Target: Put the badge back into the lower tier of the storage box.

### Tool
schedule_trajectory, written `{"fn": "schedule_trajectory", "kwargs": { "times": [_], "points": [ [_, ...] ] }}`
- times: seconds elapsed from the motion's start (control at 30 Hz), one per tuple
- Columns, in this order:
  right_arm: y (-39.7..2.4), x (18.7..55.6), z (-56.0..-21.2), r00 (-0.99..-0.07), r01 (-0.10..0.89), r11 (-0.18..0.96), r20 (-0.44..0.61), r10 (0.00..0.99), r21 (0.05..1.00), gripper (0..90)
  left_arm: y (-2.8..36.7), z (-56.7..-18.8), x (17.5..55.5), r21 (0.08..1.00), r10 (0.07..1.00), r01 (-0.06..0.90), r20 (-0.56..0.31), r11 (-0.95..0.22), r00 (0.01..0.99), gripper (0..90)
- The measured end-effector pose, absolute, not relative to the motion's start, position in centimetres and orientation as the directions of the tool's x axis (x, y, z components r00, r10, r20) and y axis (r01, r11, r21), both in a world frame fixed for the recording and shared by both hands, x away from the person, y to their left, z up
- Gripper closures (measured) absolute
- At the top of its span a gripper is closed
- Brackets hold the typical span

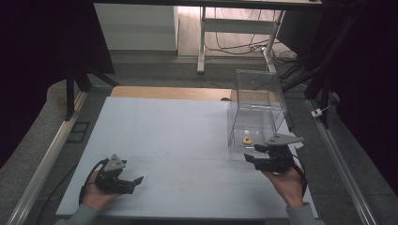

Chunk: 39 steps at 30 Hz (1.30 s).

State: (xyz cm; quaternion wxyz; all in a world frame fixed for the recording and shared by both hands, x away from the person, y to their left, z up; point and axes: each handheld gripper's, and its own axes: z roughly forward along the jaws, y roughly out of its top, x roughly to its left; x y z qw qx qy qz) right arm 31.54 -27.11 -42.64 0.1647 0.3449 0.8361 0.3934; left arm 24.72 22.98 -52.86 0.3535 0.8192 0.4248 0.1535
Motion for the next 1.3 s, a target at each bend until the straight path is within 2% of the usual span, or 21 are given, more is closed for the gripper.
{"fn": "schedule_trajectory", "kwargs": {
  "times": [0.3, 0.77, 1.3],
  "points": [
    [-28.6, 30.4, -45.1, -0.695, 0.483, 0.449, 0.017, 0.719, 0.751, 42.7, 23.0, -52.9, 24.7, 0.709, 0.805, 0.589, -0.05, -0.389, 0.592, 8.3],
    [-30.5, 29.1, -49.1, -0.676, 0.477, 0.464, -0.026, 0.737, 0.746, 42.0, 23.0, -52.8, 24.7, 0.71, 0.805, 0.586, -0.047, -0.39, 0.592, 8.3],
    [-30.7, 29.3, -49.8, -0.679, 0.489, 0.478, -0.026, 0.734, 0.729, 41.4, 23.1, -52.8, 24.6, 0.712, 0.808, 0.586, -0.046, -0.386, 0.588, 8.3]
  ]
}}
